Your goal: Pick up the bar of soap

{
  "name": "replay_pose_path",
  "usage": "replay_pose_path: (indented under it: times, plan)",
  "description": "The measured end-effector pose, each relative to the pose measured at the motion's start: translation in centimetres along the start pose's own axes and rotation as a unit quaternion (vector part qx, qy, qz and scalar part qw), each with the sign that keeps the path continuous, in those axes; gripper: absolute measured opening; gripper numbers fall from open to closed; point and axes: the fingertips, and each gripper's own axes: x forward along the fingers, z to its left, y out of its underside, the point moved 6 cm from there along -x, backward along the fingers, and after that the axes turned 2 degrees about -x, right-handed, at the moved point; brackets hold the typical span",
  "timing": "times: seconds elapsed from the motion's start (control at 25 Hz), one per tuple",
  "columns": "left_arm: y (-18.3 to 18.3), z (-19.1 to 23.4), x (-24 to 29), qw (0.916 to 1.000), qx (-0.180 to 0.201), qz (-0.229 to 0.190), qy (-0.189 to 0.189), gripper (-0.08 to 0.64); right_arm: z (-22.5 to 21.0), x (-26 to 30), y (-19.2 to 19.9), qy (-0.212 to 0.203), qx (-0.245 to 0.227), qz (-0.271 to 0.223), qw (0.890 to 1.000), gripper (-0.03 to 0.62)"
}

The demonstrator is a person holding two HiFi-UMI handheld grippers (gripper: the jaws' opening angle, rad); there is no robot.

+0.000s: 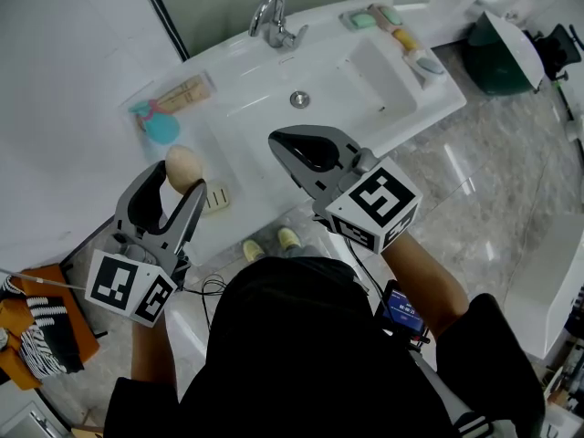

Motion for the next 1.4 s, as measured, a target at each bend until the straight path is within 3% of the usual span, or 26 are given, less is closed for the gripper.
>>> replay_pose_path:
  times: [0.4, 0.56, 0.76, 1.24, 1.4]
  plan:
    - [-4.5, -1.2, -1.3, 0.9978, 0.011, -0.064, -0.008, 0.264, 0.1, -1.2, -2.7, 0.011, -0.008, -0.005, 1.000, 0.005]
    - [-6.4, -1.6, -2.2, 0.9954, 0.018, -0.092, -0.017, 0.264, -0.1, -2.1, -5.5, 0.011, -0.022, -0.068, 0.997, 0.005]
    - [-7.5, -1.6, -3.0, 0.9927, 0.019, -0.116, -0.028, 0.264, -0.8, -4.1, -7.7, 0.032, -0.024, -0.103, 0.994, 0.005]
    - [-5.5, -1.2, -2.2, 0.9958, 0.016, -0.080, -0.041, 0.264, -1.5, -4.8, -6.7, 0.054, -0.013, -0.091, 0.994, 0.005]
    - [-4.7, -0.8, -1.9, 0.9953, 0.040, -0.055, -0.069, 0.264, -1.7, -4.6, -6.3, 0.056, -0.011, -0.081, 0.995, 0.005]
